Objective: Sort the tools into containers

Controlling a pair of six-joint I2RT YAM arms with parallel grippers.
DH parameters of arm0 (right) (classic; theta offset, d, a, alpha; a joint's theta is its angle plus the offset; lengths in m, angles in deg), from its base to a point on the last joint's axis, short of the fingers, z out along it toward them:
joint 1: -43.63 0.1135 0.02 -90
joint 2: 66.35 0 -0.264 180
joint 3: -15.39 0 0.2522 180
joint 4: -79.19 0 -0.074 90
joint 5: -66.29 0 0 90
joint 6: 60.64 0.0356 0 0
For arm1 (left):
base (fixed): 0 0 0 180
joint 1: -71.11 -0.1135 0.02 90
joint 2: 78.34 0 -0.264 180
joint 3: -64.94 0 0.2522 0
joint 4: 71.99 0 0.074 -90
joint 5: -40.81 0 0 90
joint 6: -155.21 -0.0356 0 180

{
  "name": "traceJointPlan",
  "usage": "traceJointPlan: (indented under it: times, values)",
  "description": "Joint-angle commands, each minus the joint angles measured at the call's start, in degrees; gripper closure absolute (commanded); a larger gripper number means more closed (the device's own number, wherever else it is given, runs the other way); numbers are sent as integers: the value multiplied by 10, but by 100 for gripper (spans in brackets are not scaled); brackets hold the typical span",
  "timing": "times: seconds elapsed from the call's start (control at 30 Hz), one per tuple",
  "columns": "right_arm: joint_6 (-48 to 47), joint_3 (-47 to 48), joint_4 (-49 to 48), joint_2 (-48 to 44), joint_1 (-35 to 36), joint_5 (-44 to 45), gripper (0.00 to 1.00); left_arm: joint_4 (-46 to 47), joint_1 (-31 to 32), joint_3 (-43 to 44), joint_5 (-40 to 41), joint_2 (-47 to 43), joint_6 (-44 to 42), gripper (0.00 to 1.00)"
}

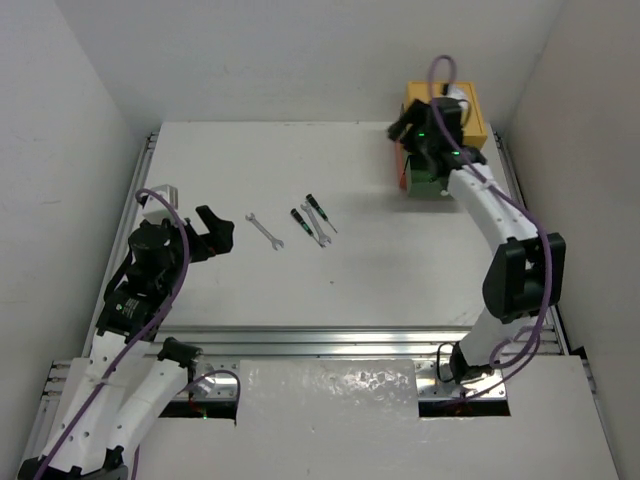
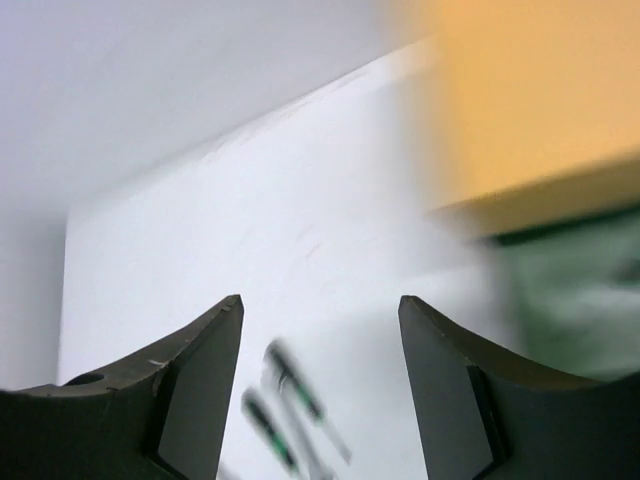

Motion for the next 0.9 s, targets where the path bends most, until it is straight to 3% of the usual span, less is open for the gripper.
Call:
traceJointPlan:
  times: [0.0,0.13,0.23,0.33,0.5,0.87]
  values:
    - [-220,44,-49,8,121,-99,36,20,-5,4,13,-4,3,0]
    - [-300,127,40,136,176,-117,41,21,-7,2,15,-4,4,0]
    - [-348,194,77,199,209,-131,50,21,-7,3,8,2,3,0]
    - [-417,273,139,281,242,-103,50,21,-7,4,7,3,2,0]
    - [-437,351,170,370,251,-70,50,22,-6,2,9,1,2,0]
    - [-444,282,158,399,250,-57,62,23,-7,0,0,-5,1,0]
